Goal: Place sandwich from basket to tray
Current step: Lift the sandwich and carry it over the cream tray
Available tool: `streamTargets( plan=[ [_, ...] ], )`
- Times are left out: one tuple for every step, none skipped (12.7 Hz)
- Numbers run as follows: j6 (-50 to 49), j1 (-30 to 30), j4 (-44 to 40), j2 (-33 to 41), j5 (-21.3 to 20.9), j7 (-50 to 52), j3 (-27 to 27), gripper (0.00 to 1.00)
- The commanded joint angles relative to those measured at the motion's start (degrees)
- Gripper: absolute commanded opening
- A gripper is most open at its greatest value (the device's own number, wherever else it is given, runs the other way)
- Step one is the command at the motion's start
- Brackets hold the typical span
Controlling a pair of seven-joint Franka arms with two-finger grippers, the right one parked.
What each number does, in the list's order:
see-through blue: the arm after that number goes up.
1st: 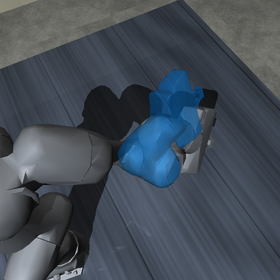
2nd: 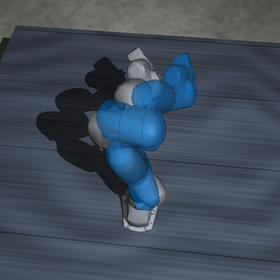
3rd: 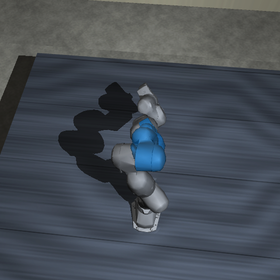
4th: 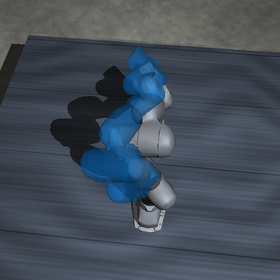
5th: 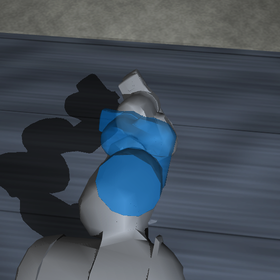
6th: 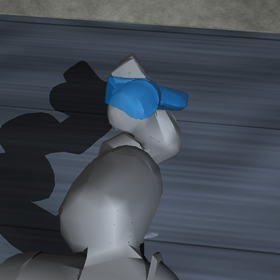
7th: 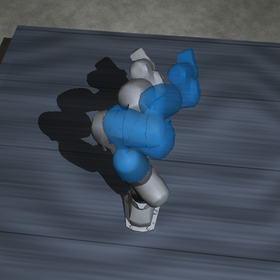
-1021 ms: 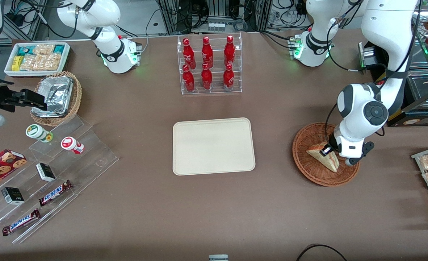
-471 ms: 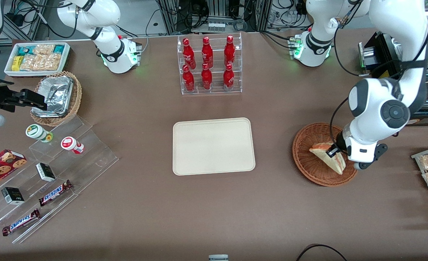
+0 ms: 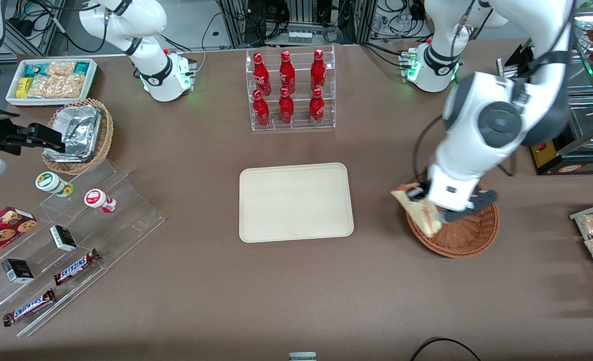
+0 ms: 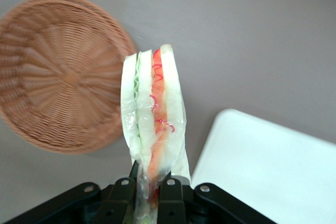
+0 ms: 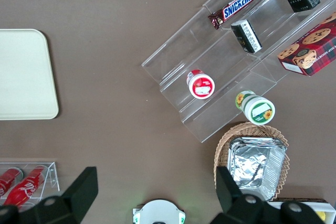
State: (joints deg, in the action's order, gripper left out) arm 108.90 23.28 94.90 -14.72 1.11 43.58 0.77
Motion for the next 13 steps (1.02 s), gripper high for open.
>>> streamTargets(
  plan=[
    [-1.06,6.58,-7.16,-5.74,-0.14,0.54,-0.77,0.00],
    [-0.80,8.78,-9.45,-8.20,0.12,0.97,-0.77,0.00],
    [-0.71,11.24,-12.17,-10.83,0.12,0.98,-0.77,0.00],
    [-0.71,13.09,-15.24,-13.64,0.21,1.15,-0.77,0.00],
    [-0.71,14.85,-17.88,-16.46,0.30,1.33,-0.77,0.00],
    [-0.71,16.95,-19.48,-18.92,0.30,1.42,-0.77,0.00],
    [-0.18,18.45,-20.28,-20.60,0.30,1.42,-0.77,0.00],
    [1.30,18.99,-20.46,-22.01,0.39,1.33,-0.77,0.00],
    [2.88,20.56,-20.46,-23.15,0.21,1.33,-0.69,0.00],
    [3.94,21.19,-20.55,-24.21,0.21,1.24,-0.69,0.00],
    [5.00,21.28,-20.55,-25.18,0.21,0.81,-0.69,0.00],
    [5.96,21.46,-20.55,-26.06,0.21,0.54,-0.60,0.00],
    [7.02,22.41,-20.55,-27.02,0.12,0.63,-0.60,0.00]
  ],
)
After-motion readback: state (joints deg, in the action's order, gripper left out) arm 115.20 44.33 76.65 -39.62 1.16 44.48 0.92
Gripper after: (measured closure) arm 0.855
